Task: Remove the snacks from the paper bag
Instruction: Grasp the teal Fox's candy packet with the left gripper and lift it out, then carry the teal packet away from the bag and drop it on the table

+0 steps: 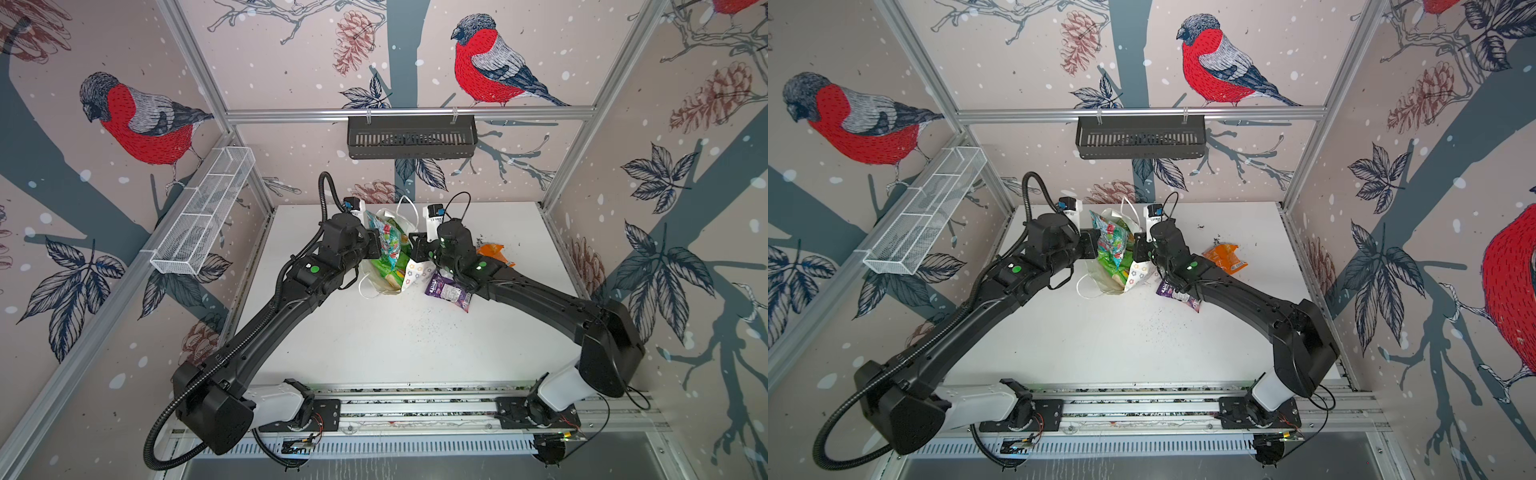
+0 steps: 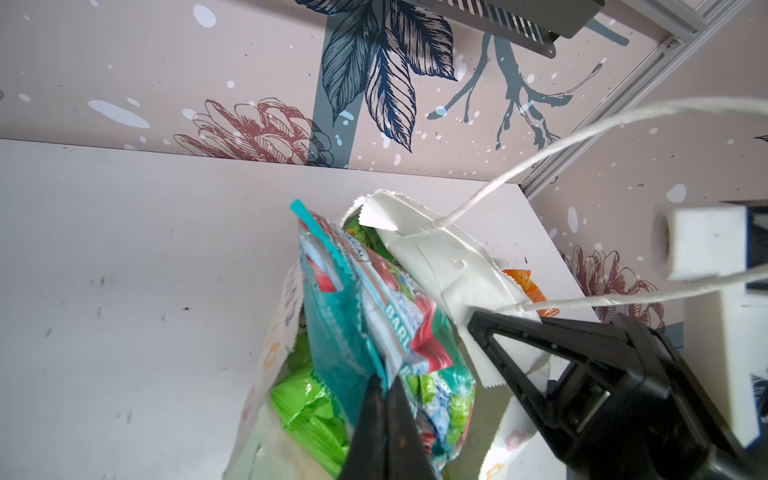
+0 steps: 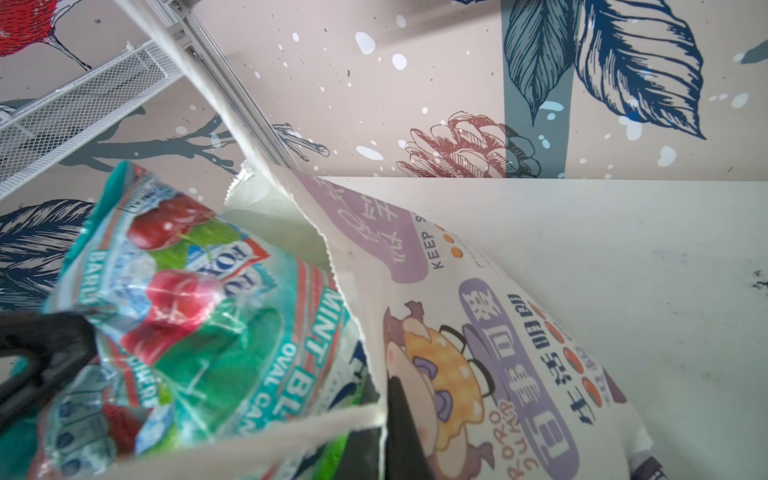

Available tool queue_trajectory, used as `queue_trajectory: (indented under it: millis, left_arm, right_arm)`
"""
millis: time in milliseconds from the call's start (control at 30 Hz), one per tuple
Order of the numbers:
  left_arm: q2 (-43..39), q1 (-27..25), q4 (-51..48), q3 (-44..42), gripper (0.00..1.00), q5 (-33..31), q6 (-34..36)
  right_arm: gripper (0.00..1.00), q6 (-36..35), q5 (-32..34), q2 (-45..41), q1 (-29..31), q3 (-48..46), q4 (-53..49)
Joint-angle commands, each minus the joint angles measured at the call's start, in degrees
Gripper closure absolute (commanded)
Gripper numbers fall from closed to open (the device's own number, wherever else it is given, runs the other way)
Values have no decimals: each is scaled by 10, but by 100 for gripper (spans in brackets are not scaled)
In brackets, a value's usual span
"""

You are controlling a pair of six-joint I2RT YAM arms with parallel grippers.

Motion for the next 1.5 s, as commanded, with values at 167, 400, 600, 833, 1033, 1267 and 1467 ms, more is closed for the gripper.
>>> queue_trajectory:
  millis: [167,400,600,833,1033,1267,1467]
  left_arm:
    - [-48,40,-8,13,100,-10,12]
    - [-68,69,-30,36,100,-30,33]
    - [-67,109,-71,68,100,-55,38]
    - [-76,141,-76,69,100,-59,36]
    - [-84,155,-87,69,100,-85,32]
    - [-55,212,-48,-4,100,-46,24]
    - [-30,254,-10,-48,100,-18,17]
  right_arm:
    - [100,9,22,-8,-5,2,7]
    - [100,10,26,-9,-10,2,5]
    - [100,9,29,-13,-13,1,2]
    - [100,9,26,-13,-16,-2,5]
    - [100,5,25,-18,-17,-4,4]
    - [100,8,20,-27,-18,-12,10]
    - [100,9,17,-33,-18,-19,7]
